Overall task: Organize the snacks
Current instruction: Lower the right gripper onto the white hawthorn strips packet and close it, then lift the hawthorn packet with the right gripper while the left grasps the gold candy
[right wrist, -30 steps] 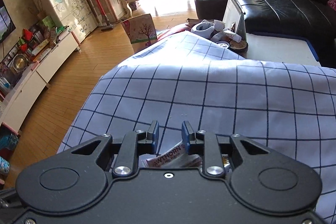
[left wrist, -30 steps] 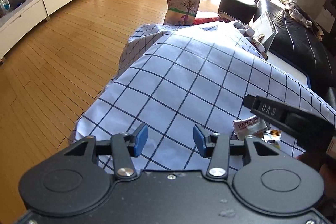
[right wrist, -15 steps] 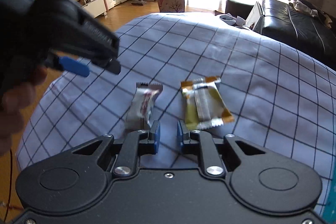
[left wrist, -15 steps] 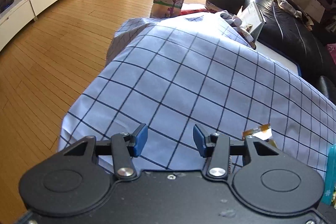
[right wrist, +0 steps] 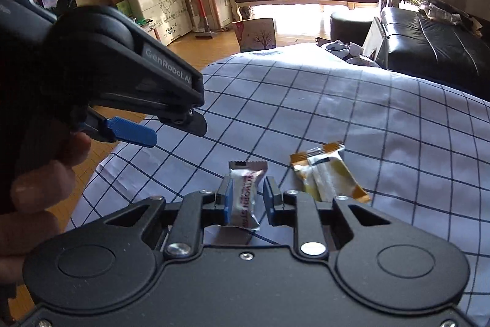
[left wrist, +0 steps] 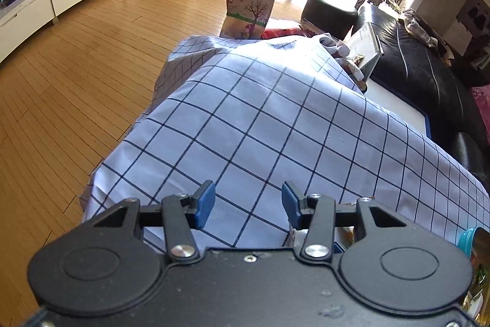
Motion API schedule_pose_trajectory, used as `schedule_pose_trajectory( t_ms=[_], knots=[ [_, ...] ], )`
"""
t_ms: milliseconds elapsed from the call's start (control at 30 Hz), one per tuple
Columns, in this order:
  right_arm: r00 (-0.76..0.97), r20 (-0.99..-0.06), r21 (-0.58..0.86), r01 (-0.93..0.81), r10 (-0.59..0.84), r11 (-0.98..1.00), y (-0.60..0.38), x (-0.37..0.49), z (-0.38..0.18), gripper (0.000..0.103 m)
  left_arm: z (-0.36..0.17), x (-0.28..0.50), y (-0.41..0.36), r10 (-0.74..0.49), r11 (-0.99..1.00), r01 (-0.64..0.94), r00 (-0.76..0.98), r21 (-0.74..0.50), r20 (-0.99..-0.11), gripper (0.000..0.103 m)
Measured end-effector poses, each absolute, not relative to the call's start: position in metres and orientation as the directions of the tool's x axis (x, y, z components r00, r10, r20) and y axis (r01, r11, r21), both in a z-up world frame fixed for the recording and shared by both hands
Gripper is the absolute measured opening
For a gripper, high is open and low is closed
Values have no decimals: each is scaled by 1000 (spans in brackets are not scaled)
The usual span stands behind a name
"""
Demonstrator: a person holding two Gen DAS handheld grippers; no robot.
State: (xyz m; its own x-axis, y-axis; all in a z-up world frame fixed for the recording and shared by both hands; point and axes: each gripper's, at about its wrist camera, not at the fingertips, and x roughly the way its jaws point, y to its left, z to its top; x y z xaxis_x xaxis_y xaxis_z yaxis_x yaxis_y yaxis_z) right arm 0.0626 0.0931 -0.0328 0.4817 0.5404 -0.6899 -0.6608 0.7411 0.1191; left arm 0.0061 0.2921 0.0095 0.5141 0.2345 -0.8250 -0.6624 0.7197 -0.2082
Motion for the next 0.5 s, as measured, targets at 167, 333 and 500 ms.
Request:
schedule_pose_trajectory(
  t_ms=[167,333,500],
  knots=[
    [502,-707,49,-668,499,743,107,56,-49,42,11,5,294,241,717,-667,510,-202,-826,49],
    [544,-685,-19,-678,484,735,109,45,-53,38,10,8,291,231,730,-655,508,-197,-830,49],
    [520,-702,5,-680,487,733,94,42,-48,32,11,10,287,228,743,-640,518,-196,-825,49]
  ],
)
